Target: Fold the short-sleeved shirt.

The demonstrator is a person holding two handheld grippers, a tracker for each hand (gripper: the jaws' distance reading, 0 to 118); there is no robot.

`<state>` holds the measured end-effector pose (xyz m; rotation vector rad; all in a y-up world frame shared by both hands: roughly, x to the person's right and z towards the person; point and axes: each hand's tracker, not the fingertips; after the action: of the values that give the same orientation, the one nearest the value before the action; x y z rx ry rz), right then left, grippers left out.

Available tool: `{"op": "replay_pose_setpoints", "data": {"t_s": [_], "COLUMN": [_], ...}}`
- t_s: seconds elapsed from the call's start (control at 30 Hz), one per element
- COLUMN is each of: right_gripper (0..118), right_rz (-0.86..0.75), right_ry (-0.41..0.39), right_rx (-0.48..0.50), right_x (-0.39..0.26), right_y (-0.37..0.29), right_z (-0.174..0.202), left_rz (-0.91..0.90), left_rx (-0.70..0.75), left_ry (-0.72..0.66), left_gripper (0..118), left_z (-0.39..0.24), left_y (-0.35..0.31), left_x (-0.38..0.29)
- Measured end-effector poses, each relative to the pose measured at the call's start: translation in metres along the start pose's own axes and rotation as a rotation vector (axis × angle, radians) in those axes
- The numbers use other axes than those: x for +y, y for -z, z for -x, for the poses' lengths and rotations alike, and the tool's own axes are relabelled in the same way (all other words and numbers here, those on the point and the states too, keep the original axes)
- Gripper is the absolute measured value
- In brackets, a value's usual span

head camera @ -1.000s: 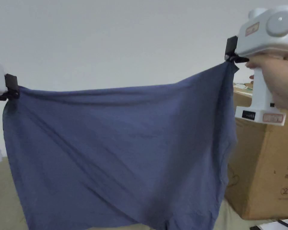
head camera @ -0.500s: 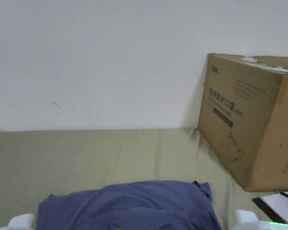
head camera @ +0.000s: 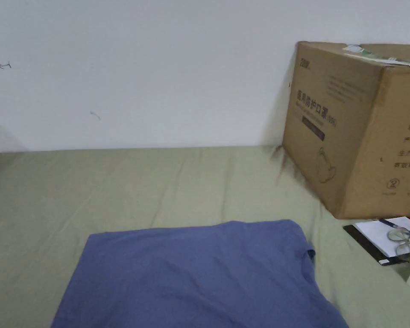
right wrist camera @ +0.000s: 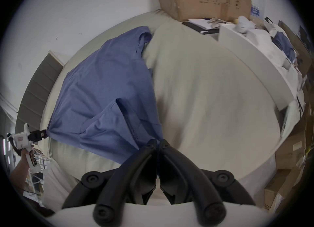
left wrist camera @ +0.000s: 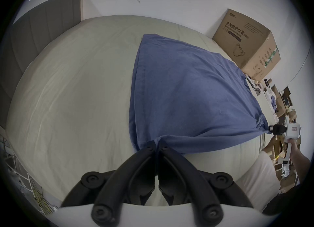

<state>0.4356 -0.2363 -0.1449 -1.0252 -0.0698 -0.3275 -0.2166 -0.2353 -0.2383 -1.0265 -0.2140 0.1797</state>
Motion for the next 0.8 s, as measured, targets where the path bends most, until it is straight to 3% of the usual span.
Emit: {"op": "replay_pose_setpoints", "data": {"t_s": [0.3,0.37,0.4,0.43,0.47,0.5,0.53,0.6,0.73,0.8], "right_gripper": [4,30,60,108,117,110,107,107,112,111], "right_rz": [0.064,0.052,0.039,0.031,0.035,0.037,-0.028,-0.082,-0.281,-0.408], "right_ry": [-0.032,-0.036,-0.041,-0.044,-0.041,-0.026,-0.006,-0.003,-0.063,-0.134], "right_rx": [-0.104,-0.122,-0.133,-0.146,-0.151,-0.117,-0.012,-0.001,0.080,0.109], "right_x": [-0.014,-0.013,-0.012,-0.010,-0.008,-0.008,-0.007,-0.007,-0.020,-0.029], "right_y": [0.028,0.029,0.026,0.023,0.020,0.013,-0.005,-0.031,-0.072,-0.101], "right_z": [0.005,0.008,0.010,0.011,0.012,0.012,0.015,0.025,0.073,0.108], "left_rz": [0.020,0.038,0.060,0.063,0.040,-0.007,-0.065,-0.192,-0.400,-0.475], "left_rx": [0.042,0.061,0.093,0.109,0.093,0.068,0.063,-0.005,-0.084,-0.180], "left_ry": [0.046,0.043,0.053,0.069,0.098,0.109,0.103,0.068,0.018,0.013], "left_gripper": [1,25,48,85,106,115,115,115,115,110], "left_z": [-0.010,-0.013,-0.017,-0.017,-0.018,-0.021,-0.026,-0.033,-0.064,-0.081], "left_y": [0.004,0.006,0.006,0.005,-0.001,-0.012,-0.025,-0.054,-0.109,-0.131], "left_x": [-0.026,-0.024,-0.023,-0.026,-0.028,-0.027,-0.025,-0.024,-0.025,-0.026]}}
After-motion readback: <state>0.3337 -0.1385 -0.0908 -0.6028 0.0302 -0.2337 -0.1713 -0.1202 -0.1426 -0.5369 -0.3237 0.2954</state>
